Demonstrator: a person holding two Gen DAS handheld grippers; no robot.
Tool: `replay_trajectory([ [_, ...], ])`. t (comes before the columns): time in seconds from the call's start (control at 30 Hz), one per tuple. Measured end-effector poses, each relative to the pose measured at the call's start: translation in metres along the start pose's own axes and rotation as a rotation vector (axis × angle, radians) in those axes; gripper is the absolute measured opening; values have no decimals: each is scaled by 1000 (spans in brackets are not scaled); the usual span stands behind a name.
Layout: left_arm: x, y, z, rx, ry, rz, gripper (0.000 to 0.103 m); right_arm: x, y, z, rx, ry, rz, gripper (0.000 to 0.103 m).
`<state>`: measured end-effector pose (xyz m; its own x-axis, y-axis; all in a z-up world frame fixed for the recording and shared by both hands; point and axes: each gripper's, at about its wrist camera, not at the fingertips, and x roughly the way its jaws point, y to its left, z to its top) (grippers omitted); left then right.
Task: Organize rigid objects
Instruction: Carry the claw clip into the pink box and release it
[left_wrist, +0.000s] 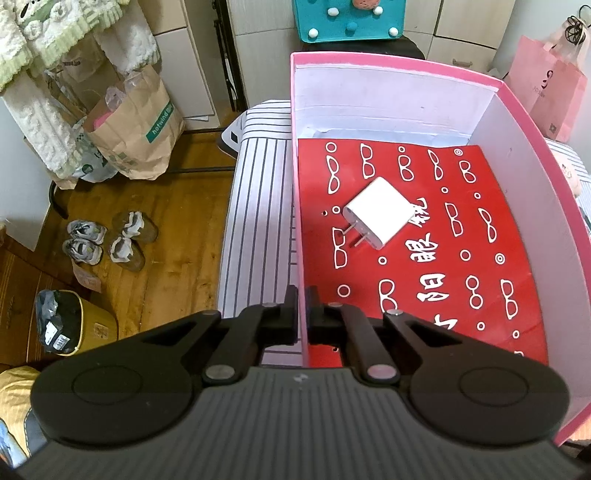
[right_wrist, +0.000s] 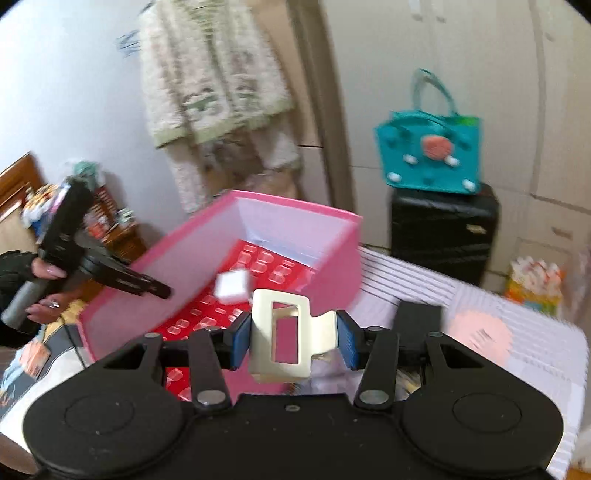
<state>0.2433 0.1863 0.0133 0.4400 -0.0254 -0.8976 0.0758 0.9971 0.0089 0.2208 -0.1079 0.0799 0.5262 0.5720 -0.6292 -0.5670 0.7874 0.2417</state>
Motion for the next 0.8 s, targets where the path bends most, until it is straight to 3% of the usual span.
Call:
replay_trajectory([
  [0.13, -1, -1, -2, 5, 1, 1, 3, 30, 27, 23, -45, 52, 35, 54],
  [0.3, -1, -2, -2, 32, 4, -1, 3, 79, 47, 48, -94, 175, -15, 54],
  [0.4, -1, -5, -2, 76, 4, -2, 4, 103, 52, 57, -107, 234, -35, 53],
  [0.8, -1, 0, -4, 94, -6, -40, 5, 178, 48, 68, -113, 370, -127, 54],
])
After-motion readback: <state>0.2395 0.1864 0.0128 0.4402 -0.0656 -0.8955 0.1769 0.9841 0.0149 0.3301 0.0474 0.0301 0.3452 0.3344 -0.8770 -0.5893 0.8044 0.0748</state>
